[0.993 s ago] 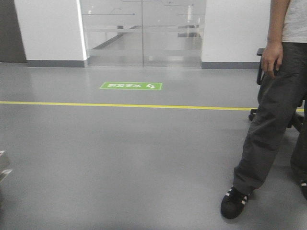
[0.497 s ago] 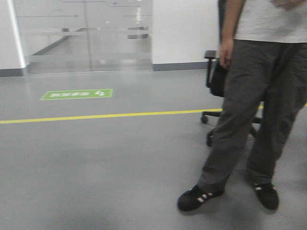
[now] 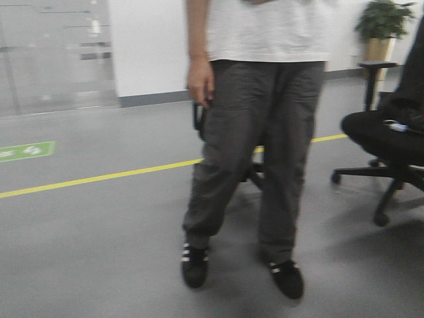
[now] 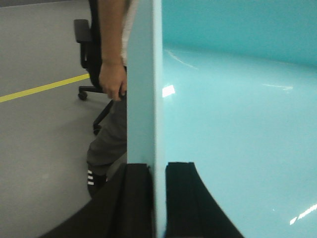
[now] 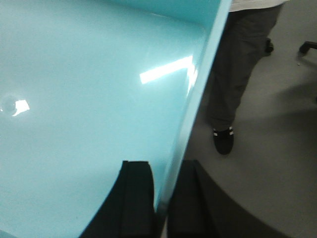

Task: Fetch blue bin and place on conveyor start
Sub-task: 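Carry the teal bin with both grippers to the red-framed conveyor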

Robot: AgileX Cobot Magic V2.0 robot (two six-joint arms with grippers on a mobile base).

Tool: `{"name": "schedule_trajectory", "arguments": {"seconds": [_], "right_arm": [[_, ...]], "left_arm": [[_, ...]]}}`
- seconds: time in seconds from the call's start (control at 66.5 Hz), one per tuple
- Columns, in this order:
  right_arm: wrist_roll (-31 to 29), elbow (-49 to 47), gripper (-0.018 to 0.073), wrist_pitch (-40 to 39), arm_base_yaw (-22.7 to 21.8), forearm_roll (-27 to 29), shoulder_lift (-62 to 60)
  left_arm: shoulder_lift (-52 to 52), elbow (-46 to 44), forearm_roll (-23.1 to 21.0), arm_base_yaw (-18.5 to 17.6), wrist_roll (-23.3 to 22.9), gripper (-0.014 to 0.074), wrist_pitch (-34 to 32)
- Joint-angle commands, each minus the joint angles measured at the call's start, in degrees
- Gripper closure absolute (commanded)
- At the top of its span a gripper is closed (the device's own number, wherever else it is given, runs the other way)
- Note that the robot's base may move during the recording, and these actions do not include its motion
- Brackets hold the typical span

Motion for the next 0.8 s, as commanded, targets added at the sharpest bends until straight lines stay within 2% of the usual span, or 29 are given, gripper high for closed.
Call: {"name": "schedule_trajectory", "arguments": {"seconds": [0.0,0.782], "right_arm": [[-1.66,-0.41,0.0711,-1.68,-0.05,-0.39,-0.47],[-1.66,-0.41,0.0711,-1.68,-0.05,-0.39,-0.47]], "left_arm": [[-1.07,-0.75,-1.16,-0.33,-0.61,0.0708,-4.77],[-1.07,-0.75,-1.16,-0.33,-0.61,0.0708,-4.77]]}}
